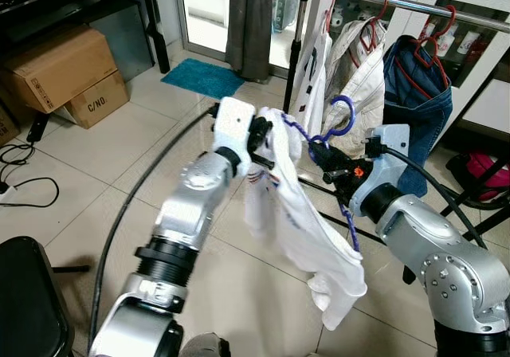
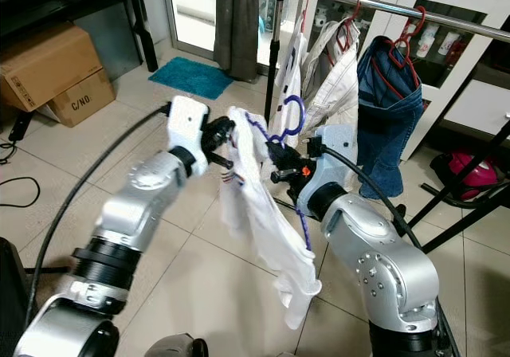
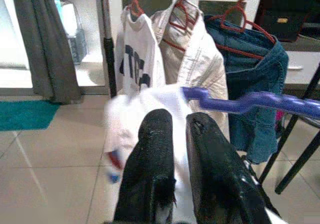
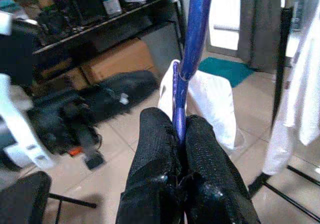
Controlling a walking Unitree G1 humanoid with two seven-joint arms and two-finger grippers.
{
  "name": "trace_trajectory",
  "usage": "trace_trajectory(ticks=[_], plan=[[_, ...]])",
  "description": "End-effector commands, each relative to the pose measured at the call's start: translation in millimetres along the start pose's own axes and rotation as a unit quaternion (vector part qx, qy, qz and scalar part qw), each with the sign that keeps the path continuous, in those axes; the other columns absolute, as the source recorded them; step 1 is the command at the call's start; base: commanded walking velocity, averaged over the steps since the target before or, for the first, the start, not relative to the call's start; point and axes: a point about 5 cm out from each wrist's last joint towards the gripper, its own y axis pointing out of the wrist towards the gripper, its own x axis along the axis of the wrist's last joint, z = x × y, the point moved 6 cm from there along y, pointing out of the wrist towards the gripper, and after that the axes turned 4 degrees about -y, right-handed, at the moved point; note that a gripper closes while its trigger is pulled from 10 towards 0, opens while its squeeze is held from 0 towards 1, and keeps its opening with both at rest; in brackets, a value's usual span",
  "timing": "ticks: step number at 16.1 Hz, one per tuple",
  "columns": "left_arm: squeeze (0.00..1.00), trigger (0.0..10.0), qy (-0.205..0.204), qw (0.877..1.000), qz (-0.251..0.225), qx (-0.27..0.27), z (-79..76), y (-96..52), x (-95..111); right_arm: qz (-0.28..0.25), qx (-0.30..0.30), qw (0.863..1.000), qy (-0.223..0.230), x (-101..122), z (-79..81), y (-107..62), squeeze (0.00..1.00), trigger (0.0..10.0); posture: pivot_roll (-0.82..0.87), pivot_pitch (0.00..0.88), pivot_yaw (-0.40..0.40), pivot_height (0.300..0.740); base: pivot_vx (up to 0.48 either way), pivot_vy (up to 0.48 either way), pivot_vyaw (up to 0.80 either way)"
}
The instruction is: Hang hanger
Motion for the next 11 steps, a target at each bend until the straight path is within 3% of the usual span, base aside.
trace_trajectory(ticks=[1, 4, 9, 10, 11], plan=[[1.0, 10.0, 0.006, 1.0, -0.001, -0.013, -7.1, 2.9, 2, -0.022, 0.024, 0.999, -0.006, 14, 8.9, -1.4, 0.0, 10.0, -0.03, 0.002, -0.014, 0.74, 0.0, 0.0, 0.0], [1.0, 10.0, 0.007, 0.999, 0.01, -0.029, -22.5, 6.3, 0, -0.021, 0.04, 0.999, -0.008, 15, 12.8, -2.1, 0.0, 10.0, -0.03, 0.0, -0.015, 0.74, 0.0, 0.0, 0.0], [1.0, 10.0, 0.063, 0.998, -0.009, 0.03, -11.6, 6.2, 6, -0.023, 0.062, 0.998, -0.001, 16, 17.4, -3.5, 0.0, 10.0, -0.03, 0.0, -0.018, 0.74, 0.0, 0.0, 0.0], [0.17, 10.0, 0.061, 0.998, -0.008, 0.031, -13.7, 5.9, 6, -0.022, 0.062, 0.998, -0.001, 16, 17.3, -3.4, 0.0, 10.0, -0.03, 0.0, -0.018, 0.74, 0.0, 0.0, 0.0], [0.0, 10.0, 0.052, 0.998, -0.005, 0.035, -15.3, 5.2, 5, -0.022, 0.063, 0.998, -0.001, 15, 17.0, -3.4, 0.0, 10.0, -0.03, 0.001, -0.017, 0.74, 0.0, 0.0, 0.0]])
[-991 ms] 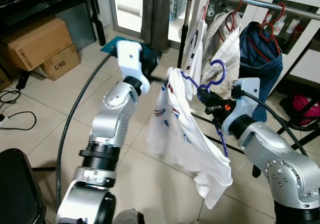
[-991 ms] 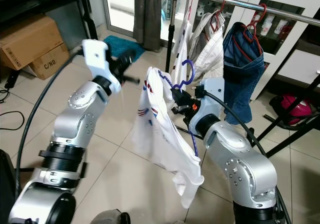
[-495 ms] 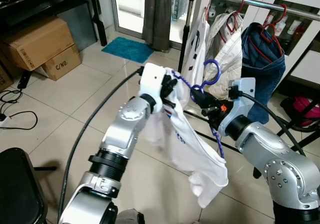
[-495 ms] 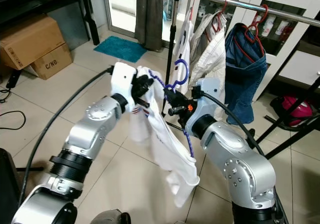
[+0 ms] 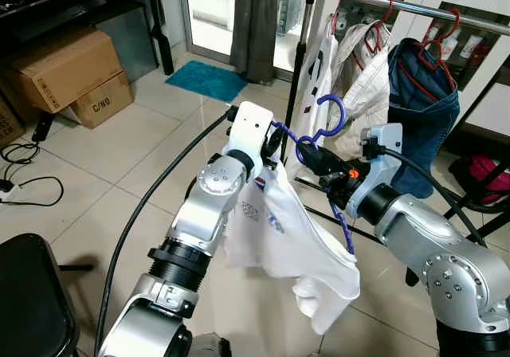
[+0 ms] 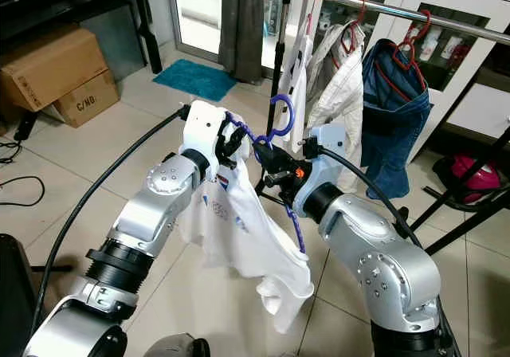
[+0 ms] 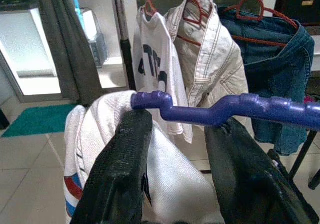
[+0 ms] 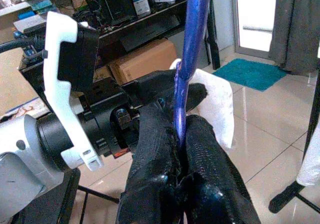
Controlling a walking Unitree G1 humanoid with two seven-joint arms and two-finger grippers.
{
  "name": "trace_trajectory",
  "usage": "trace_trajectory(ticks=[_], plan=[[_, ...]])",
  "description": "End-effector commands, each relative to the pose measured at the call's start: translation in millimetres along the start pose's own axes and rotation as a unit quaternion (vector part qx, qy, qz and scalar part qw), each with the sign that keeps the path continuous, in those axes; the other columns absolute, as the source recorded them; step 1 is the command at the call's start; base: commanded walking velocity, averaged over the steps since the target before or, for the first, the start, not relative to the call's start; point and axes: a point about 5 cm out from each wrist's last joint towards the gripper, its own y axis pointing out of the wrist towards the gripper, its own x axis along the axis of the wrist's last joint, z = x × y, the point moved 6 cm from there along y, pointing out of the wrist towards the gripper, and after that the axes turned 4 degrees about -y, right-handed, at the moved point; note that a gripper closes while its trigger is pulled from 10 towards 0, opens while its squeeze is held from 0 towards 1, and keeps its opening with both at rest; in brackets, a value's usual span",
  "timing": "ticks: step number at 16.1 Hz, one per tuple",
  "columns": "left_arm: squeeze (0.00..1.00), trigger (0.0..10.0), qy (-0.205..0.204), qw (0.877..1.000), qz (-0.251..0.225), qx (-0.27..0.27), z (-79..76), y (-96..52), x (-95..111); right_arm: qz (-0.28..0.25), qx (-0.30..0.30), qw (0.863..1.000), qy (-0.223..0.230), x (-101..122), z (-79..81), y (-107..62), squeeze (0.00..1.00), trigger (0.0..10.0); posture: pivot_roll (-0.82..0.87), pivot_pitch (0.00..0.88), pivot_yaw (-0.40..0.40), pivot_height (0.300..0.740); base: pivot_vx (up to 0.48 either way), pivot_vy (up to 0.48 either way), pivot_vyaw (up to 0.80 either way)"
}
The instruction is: Hang hanger
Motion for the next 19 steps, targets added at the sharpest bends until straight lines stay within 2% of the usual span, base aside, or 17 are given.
trace_trajectory(ticks=[1, 4, 5, 7, 8, 11, 15, 16, 18, 19], plan=[[0.0, 10.0, -0.006, 1.0, -0.002, 0.003, -6.3, -1.3, 3, -0.02, 0.011, 1.0, -0.013, 14, 3.7, -2.1, 0.0, 10.0, -0.03, 0.001, -0.017, 0.74, 0.0, 0.0, 0.0], [0.0, 10.0, -0.014, 1.0, -0.009, -0.002, -10.1, -3.9, 3, -0.016, 0.001, 1.0, -0.015, 13, -1.3, -2.9, 0.0, 10.0, -0.03, 0.001, -0.017, 0.74, 0.0, 0.0, 0.0], [0.0, 10.0, -0.013, 0.999, -0.022, -0.033, -19.9, -5.8, 8, -0.011, -0.01, 1.0, -0.015, 11, -5.7, -2.9, 0.0, 10.0, -0.03, 0.005, -0.019, 0.74, 0.0, 0.0, 0.0], [0.0, 10.0, -0.006, 0.998, -0.029, -0.053, -26.4, -8.9, 11, -0.009, -0.016, 1.0, -0.016, 10, -8.5, -2.8, 0.0, 10.0, -0.03, 0.006, -0.019, 0.74, 0.0, 0.0, 0.0], [0.0, 10.0, 0.0, 1.0, -0.015, -0.025, -15.2, -13.7, 8, -0.008, -0.016, 1.0, -0.015, 10, -9.0, -2.9, 0.0, 10.0, -0.03, 0.008, -0.018, 0.74, 0.0, 0.0, 0.0], [0.0, 10.0, -0.003, 1.0, -0.006, -0.007, -5.4, -24.7, 7, -0.007, -0.015, 1.0, -0.014, 9, -10.3, -3.2, 0.0, 10.0, -0.03, 0.013, -0.019, 0.74, 0.0, 0.0, 0.0], [0.0, 10.0, 0.001, 0.999, -0.013, -0.053, -19.4, -31.7, 11, -0.001, -0.018, 1.0, -0.015, 7, -13.5, -3.0, 0.0, 10.0, -0.03, 0.012, -0.02, 0.74, 0.0, 0.0, 0.0], [0.0, 10.0, 0.004, 0.999, -0.008, -0.037, -14.8, -31.7, 10, -0.001, -0.018, 1.0, -0.015, 7, -13.6, -2.6, 0.0, 10.0, -0.03, 0.01, -0.017, 0.74, 0.0, 0.0, 0.0], [0.0, 10.0, 0.006, 1.0, 0.002, 0.027, 7.0, -29.6, 7, -0.003, -0.013, 1.0, -0.017, 8, -12.3, -2.1, 0.0, 10.0, -0.04, 0.004, -0.017, 0.74, 0.0, 0.0, 0.0], [0.0, 10.0, 0.003, 0.999, 0.003, 0.039, 12.4, -28.4, 6, -0.005, -0.009, 1.0, -0.017, 9, -11.1, -2.1, 0.0, 10.0, -0.04, 0.003, -0.017, 0.74, 0.0, 0.0, 0.0]])
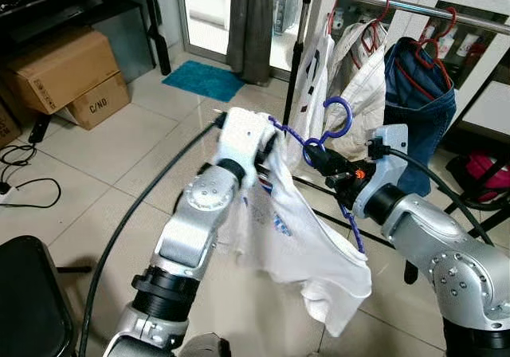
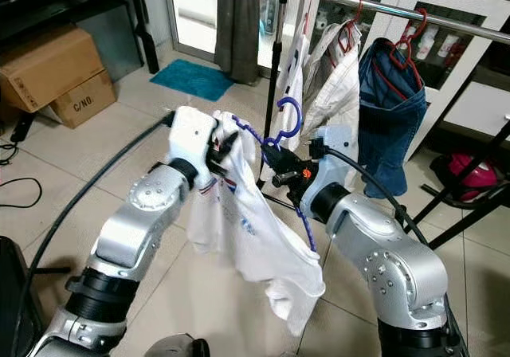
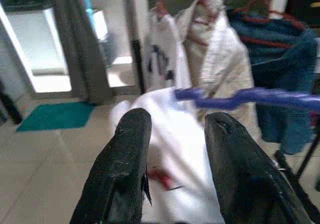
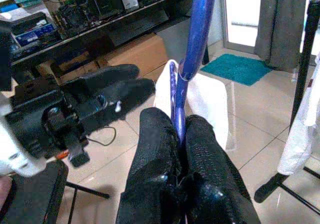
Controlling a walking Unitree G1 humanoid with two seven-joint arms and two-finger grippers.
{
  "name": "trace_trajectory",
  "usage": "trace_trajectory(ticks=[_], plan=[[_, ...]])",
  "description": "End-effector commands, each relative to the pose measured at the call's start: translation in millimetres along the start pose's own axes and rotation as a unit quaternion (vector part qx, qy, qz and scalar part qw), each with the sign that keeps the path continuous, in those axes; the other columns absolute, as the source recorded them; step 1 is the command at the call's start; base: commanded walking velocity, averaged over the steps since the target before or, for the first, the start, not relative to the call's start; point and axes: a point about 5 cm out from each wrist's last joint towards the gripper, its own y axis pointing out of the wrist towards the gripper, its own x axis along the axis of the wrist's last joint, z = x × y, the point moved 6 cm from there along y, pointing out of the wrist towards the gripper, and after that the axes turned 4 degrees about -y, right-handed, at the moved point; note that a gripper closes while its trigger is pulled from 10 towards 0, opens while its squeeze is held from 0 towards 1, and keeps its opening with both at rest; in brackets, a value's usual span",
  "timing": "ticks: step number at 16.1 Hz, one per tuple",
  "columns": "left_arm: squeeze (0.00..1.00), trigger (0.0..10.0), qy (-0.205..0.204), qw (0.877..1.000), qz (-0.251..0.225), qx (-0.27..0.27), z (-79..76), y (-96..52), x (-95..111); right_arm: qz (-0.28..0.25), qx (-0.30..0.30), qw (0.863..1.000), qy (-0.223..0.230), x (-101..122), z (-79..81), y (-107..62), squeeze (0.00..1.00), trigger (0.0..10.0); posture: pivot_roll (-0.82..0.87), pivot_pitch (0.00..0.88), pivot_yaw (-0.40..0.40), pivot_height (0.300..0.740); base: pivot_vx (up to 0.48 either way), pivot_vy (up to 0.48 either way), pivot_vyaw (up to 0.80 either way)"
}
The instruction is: Hang hanger
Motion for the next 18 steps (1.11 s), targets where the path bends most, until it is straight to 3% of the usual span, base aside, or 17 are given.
trace_trajectory(ticks=[1, 3, 5, 9, 10, 11, 12, 14, 15, 18], plan=[[0.0, 10.0, 0.004, 1.0, 0.004, 0.018, 7.6, 4.8, 1, -0.019, 0.009, 1.0, -0.01, 12, 1.9, 0.6, 0.0, 10.0, -0.04, 0.002, -0.016, 0.74, 0.0, 0.0, 0.0], [0.0, 10.0, -0.004, 1.0, 0.01, 0.025, 10.3, 8.1, 2, -0.019, 0.014, 1.0, -0.011, 13, 3.5, -0.1, 0.0, 10.0, -0.04, 0.0, -0.014, 0.74, 0.0, 0.0, 0.0], [0.0, 10.0, -0.023, 0.999, 0.025, 0.0, 4.5, 13.0, -5, -0.021, 0.018, 1.0, -0.012, 13, 5.7, -0.4, 0.0, 10.0, -0.04, 0.0, -0.012, 0.74, 0.0, 0.0, 0.0], [0.0, 10.0, -0.023, 0.999, 0.03, -0.035, -0.2, 23.6, -6, -0.026, 0.026, 0.999, -0.014, 15, 9.0, -1.6, 0.0, 10.0, -0.05, 0.0, -0.005, 0.74, 0.0, 0.0, 0.0], [0.0, 8.1, -0.018, 0.999, 0.027, -0.038, 0.8, 25.6, -4, -0.027, 0.027, 0.999, -0.014, 16, 9.2, -1.9, 0.0, 10.0, -0.05, 0.0, -0.003, 0.74, 0.0, 0.0, 0.0], [0.0, 4.2, -0.016, 0.999, 0.025, -0.039, 1.9, 26.9, -2, -0.028, 0.027, 0.999, -0.014, 16, 9.6, -2.2, 0.0, 10.0, -0.05, 0.0, -0.003, 0.74, 0.0, 0.0, 0.0], [0.0, 3.3, -0.015, 0.999, 0.025, -0.041, 3.1, 28.5, -1, -0.029, 0.028, 0.999, -0.014, 16, 9.8, -2.6, 0.0, 10.0, -0.05, 0.0, -0.003, 0.74, 0.0, 0.0, 0.0], [0.0, 2.7, -0.013, 0.999, 0.025, -0.042, 4.6, 30.2, -2, -0.029, 0.028, 0.999, -0.013, 16, 10.1, -3.2, 0.0, 10.0, -0.05, 0.0, -0.001, 0.74, 0.0, 0.0, 0.0], [0.0, 1.5, -0.012, 0.999, 0.029, -0.039, 6.8, 31.3, -3, -0.03, 0.028, 0.999, -0.013, 16, 10.2, -3.5, 0.0, 10.0, -0.05, 0.0, -0.001, 0.74, 0.0, 0.0, 0.0], [0.0, 0.0, -0.016, 0.999, 0.033, -0.038, 9.1, 33.4, -6, -0.032, 0.029, 0.999, -0.013, 17, 10.6, -3.8, 0.0, 10.0, -0.05, 0.0, -0.003, 0.74, 0.0, 0.0, 0.0]])
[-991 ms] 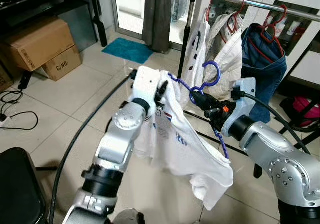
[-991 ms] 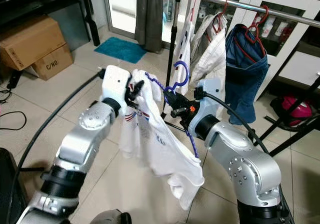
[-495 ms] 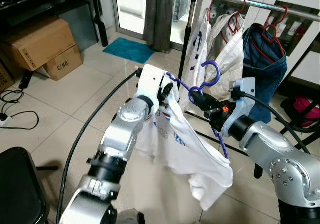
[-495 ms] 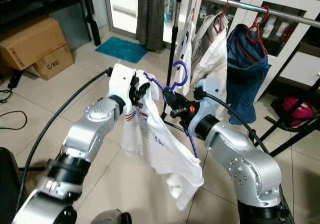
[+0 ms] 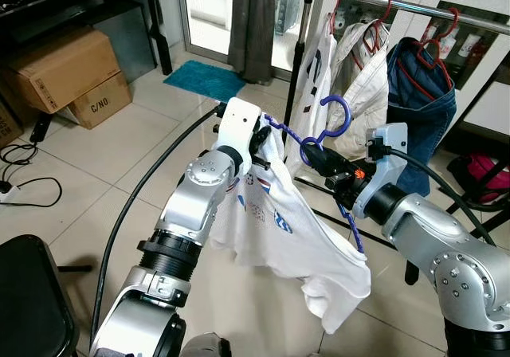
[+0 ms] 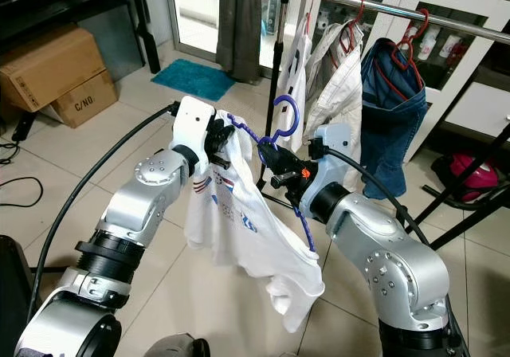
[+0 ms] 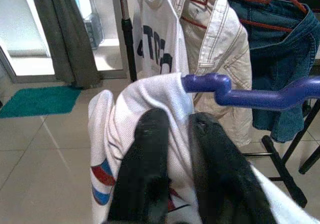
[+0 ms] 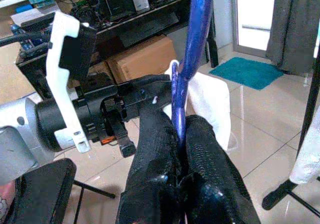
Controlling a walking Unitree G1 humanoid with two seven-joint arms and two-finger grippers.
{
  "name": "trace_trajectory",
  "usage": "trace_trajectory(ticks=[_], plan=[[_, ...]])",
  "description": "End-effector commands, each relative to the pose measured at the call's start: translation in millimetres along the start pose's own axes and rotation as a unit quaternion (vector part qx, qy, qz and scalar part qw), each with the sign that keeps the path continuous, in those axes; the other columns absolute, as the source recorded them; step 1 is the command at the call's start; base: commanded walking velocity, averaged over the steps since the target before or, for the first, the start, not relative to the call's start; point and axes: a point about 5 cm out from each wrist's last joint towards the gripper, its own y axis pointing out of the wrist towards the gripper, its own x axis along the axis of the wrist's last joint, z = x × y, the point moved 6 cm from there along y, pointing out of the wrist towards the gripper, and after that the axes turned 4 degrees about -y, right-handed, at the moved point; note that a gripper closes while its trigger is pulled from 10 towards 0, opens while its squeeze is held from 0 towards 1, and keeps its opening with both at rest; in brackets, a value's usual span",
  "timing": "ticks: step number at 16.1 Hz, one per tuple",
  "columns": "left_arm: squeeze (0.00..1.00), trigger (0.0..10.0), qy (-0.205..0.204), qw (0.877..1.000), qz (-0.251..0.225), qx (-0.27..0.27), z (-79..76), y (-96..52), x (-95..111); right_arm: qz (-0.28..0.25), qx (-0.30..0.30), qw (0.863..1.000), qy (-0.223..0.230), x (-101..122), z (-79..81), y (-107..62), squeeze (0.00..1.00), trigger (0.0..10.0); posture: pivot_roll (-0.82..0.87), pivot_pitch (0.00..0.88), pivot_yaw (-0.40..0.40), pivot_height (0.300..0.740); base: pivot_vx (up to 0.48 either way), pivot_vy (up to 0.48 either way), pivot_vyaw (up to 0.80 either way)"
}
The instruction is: Hang hanger
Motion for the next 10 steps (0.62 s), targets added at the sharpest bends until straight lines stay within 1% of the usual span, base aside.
trace_trajectory(ticks=[1, 6, 10], plan=[[0.0, 0.0, -0.001, 1.0, -0.007, -0.006, -0.8, 2.6, 7.2, -0.026, 0.013, 1.0, -0.01, 14.2, 5.6, -2.4, 0.0, 10.0, -0.05, 0.0, -0.004, 0.74, 0.0, 0.0, 0.0], [0.0, 0.0, -0.002, 1.0, -0.01, -0.011, -1.0, 3.5, 7.9, -0.025, 0.013, 1.0, -0.011, 14.2, 5.3, -2.4, 0.0, 10.0, -0.05, 0.0, -0.005, 0.74, 0.0, 0.0, 0.0], [0.0, 0.0, -0.011, 0.999, -0.02, -0.031, -4.3, 2.8, 9.9, -0.022, 0.011, 1.0, -0.012, 13.4, 4.2, -3.0, 0.0, 10.0, -0.05, 0.001, -0.008, 0.74, 0.0, 0.0, 0.0]])
